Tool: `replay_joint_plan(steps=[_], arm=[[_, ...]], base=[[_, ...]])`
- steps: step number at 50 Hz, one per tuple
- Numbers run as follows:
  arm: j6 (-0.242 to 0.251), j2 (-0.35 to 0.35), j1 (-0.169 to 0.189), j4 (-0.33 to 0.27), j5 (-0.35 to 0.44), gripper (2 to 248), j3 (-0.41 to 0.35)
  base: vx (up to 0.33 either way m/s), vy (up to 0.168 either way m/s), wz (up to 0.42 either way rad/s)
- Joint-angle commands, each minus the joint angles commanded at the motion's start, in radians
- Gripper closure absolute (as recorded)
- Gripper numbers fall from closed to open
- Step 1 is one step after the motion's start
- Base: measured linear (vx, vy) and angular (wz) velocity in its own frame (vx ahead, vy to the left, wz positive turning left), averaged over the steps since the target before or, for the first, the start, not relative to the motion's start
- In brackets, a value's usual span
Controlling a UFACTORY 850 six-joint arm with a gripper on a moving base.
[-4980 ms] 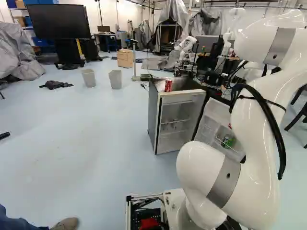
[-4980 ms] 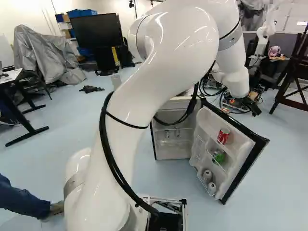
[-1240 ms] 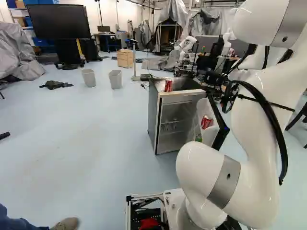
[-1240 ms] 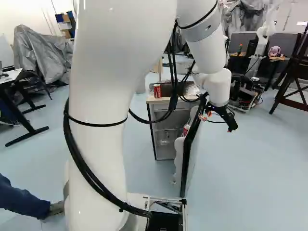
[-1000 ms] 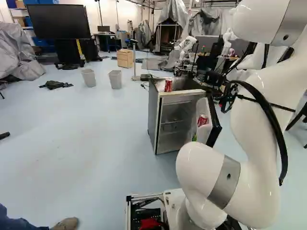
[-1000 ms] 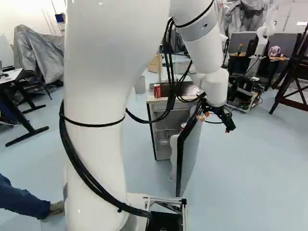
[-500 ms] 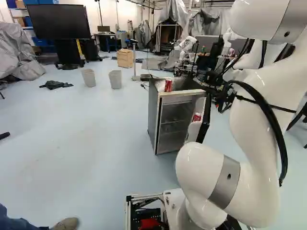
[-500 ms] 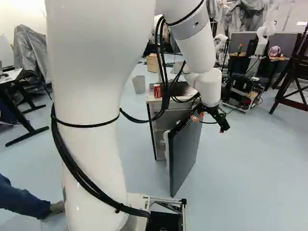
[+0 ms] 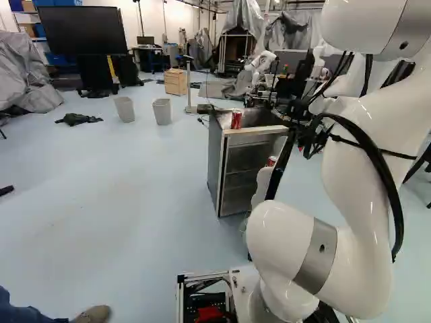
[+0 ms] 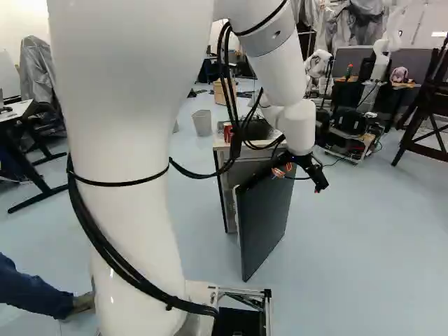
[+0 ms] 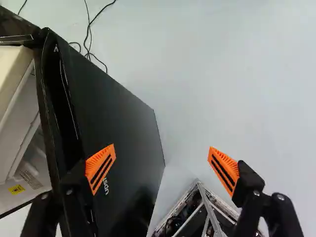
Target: Grab a drink from the fridge
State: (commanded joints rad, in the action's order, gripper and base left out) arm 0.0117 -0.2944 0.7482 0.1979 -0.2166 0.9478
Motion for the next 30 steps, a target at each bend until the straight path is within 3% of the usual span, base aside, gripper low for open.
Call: replay_joint_plan(steps=[30], arm=[[0.0, -0.071, -0.003, 0.0, 0.0, 3, 0.019]], base=[[0.0, 0.0, 0.0]])
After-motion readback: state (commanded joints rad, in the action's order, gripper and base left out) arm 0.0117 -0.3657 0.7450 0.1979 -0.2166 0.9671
